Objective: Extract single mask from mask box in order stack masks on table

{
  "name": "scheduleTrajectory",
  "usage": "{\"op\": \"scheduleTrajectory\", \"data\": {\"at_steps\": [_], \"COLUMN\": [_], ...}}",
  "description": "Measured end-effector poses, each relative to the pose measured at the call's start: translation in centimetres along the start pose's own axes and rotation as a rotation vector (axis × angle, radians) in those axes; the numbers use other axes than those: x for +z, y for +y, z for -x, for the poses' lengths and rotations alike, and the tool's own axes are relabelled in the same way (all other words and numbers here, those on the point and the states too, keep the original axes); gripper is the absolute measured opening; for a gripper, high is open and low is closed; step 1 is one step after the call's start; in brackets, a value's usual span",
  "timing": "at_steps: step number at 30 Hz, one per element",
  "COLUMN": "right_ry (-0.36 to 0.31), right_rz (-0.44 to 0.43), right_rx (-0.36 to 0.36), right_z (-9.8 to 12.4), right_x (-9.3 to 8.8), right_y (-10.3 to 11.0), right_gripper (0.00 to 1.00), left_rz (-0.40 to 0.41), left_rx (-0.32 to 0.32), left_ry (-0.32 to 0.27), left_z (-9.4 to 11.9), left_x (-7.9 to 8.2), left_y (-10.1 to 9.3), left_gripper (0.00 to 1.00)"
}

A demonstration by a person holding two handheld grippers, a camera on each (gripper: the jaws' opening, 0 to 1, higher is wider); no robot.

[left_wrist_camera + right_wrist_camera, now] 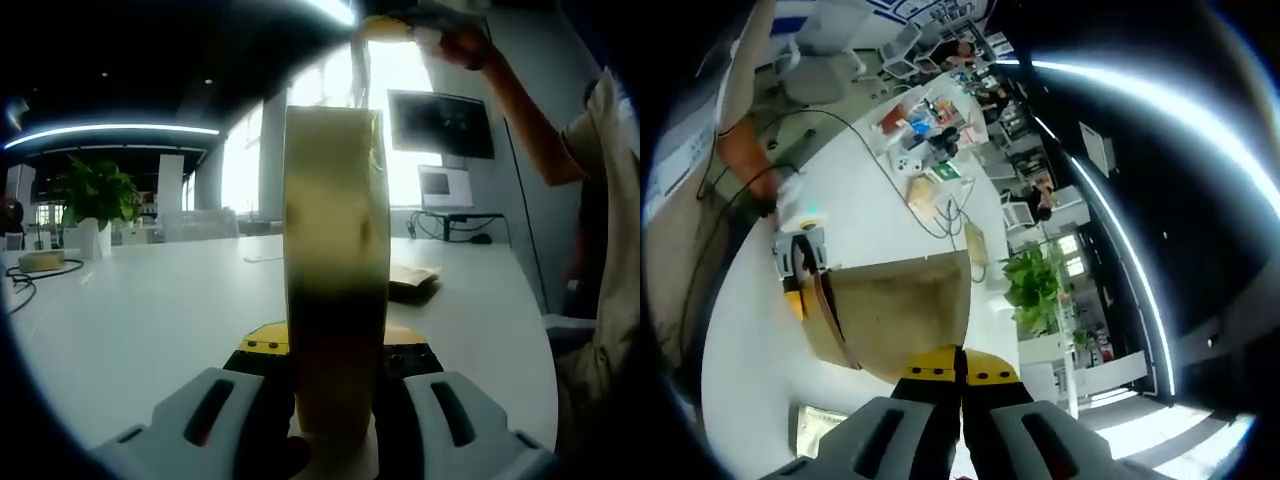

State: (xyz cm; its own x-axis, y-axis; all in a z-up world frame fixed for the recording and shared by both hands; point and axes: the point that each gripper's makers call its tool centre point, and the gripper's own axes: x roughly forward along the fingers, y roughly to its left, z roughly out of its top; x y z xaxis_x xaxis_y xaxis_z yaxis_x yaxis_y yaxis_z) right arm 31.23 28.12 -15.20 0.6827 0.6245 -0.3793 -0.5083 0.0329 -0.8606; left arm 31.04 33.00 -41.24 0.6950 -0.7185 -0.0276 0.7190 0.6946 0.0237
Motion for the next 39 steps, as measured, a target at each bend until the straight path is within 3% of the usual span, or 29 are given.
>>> {"op": "scheduleTrajectory", "data": {"at_steps": [7, 20, 26, 39], "right_ry": [0.012, 0.072, 0.145, 0.235], "right_rz": [-0.003, -0.052, -0.050, -0.108], "right_rx": [-0.030, -0.069, -0.127, -0.125], "right_z": [0.8, 2.3, 3.0, 2.6], "right_x": [-0.5, -3.5, -5.9, -10.5], "right_y": [-1.0, -1.8, -2.8, -1.9], "right_gripper": [0.00, 0.00, 0.00, 0.00], "left_rz": [0.001, 0.001, -0.001, 0.000], "left_rx": [0.000, 0.000, 0.001, 0.002], "left_ry": [0.000, 0.000, 0.001, 0.001], "left_z": [0.0, 0.0, 0.0, 0.0], "left_x": [0.0, 0.1, 0.1, 0.0], "left_y": [0.0, 0.0, 0.0, 0.0], "left_gripper": [0.19, 0.19, 0.19, 0.19]}}
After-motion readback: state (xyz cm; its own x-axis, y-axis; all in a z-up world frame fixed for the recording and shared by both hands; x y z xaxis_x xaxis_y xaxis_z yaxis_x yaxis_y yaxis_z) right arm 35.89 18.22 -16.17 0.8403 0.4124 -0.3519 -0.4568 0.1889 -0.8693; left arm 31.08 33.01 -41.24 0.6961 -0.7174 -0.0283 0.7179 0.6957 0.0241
